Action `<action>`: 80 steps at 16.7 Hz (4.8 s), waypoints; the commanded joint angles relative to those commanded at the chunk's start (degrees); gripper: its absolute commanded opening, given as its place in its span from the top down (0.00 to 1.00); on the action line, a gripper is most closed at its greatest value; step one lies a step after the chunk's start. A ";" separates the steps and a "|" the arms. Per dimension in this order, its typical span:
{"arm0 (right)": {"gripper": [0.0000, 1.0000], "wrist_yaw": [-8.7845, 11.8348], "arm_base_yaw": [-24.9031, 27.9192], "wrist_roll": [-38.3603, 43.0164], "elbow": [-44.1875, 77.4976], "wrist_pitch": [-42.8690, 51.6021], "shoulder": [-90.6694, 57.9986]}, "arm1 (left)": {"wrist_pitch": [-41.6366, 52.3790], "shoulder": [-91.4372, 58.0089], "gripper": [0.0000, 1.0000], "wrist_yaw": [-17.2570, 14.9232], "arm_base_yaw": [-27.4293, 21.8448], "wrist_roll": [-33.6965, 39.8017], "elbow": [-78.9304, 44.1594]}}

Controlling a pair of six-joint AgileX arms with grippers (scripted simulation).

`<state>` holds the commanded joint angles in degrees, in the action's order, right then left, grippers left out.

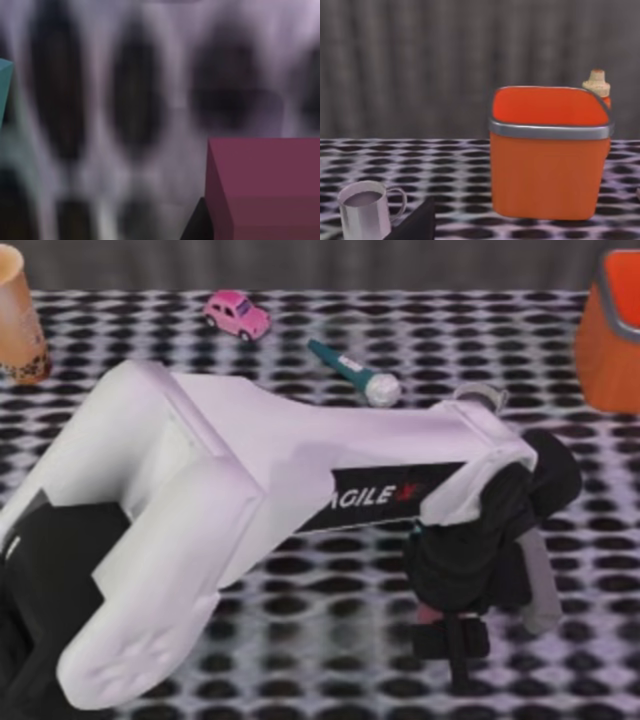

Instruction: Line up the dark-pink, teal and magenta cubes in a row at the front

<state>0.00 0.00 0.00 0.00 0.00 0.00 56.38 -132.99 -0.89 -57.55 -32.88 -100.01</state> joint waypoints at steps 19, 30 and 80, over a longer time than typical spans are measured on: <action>0.00 0.00 0.00 0.00 0.00 0.00 0.00 | 0.01 0.03 0.00 0.00 0.14 0.00 -0.01; 0.00 0.00 0.00 0.00 0.00 0.00 0.00 | 13.51 3.97 0.00 0.04 1.31 0.02 -9.57; 0.00 -0.22 30.06 -41.56 88.57 48.15 -130.41 | -56.37 132.99 0.00 0.89 58.70 32.88 100.01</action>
<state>-0.22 30.06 -41.56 88.57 48.15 -130.41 0.00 0.00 0.00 1.15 0.00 0.00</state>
